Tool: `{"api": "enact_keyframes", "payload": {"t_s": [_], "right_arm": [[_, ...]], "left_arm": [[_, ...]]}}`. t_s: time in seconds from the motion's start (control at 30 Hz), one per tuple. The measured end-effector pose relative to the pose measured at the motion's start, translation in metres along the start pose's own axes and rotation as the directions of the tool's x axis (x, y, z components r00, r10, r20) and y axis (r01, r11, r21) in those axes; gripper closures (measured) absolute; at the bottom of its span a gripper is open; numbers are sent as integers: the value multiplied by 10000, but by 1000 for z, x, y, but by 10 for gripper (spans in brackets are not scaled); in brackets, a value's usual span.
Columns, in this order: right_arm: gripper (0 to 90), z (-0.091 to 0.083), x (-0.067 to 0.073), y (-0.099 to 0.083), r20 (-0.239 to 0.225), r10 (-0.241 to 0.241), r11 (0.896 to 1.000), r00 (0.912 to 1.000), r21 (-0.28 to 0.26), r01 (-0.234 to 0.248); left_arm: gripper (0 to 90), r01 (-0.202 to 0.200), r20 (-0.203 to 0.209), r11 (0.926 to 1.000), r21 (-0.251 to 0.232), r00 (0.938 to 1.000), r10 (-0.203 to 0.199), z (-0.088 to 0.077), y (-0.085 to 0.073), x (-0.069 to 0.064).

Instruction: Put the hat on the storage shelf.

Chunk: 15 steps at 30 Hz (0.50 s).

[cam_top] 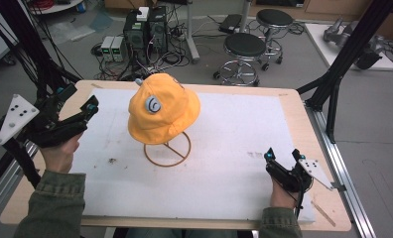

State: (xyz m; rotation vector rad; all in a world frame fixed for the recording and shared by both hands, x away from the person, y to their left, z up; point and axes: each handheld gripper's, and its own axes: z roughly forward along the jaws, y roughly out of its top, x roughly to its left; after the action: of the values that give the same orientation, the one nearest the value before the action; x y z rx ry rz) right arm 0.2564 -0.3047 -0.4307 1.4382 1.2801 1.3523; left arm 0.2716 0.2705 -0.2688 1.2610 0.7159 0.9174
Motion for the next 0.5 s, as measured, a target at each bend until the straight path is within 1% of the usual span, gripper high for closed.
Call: {"api": "enact_keyframes", "payload": {"t_s": [0.07,0.13,0.3,0.37,0.47,0.5], "right_arm": [[79,0,0,0,0,-1,10000,10000,-5,1],[79,-1,0,0,9,-12,10000,10000,21,12],[79,-1,0,0,6,-17,10000,10000,16,17],[79,-1,0,0,20,0,10000,10000,9,0],[79,-1,0,0,49,-67,10000,10000,-26,67],[79,-1,1,0,73,-74,10000,9999,-27,74]], "left_arm": [[293,23,-154,10000,-48,9999,-23,-4,-4,2],[293,92,-366,10000,-24,9993,-93,-8,-8,5],[293,194,-737,9998,81,9971,-187,-15,-17,11],[293,256,-985,9997,-5,9948,-255,-19,-23,13],[293,229,-1347,9997,82,9907,-216,-24,-31,17],[293,257,-1406,9996,109,9898,-239,-25,-34,18]]}}
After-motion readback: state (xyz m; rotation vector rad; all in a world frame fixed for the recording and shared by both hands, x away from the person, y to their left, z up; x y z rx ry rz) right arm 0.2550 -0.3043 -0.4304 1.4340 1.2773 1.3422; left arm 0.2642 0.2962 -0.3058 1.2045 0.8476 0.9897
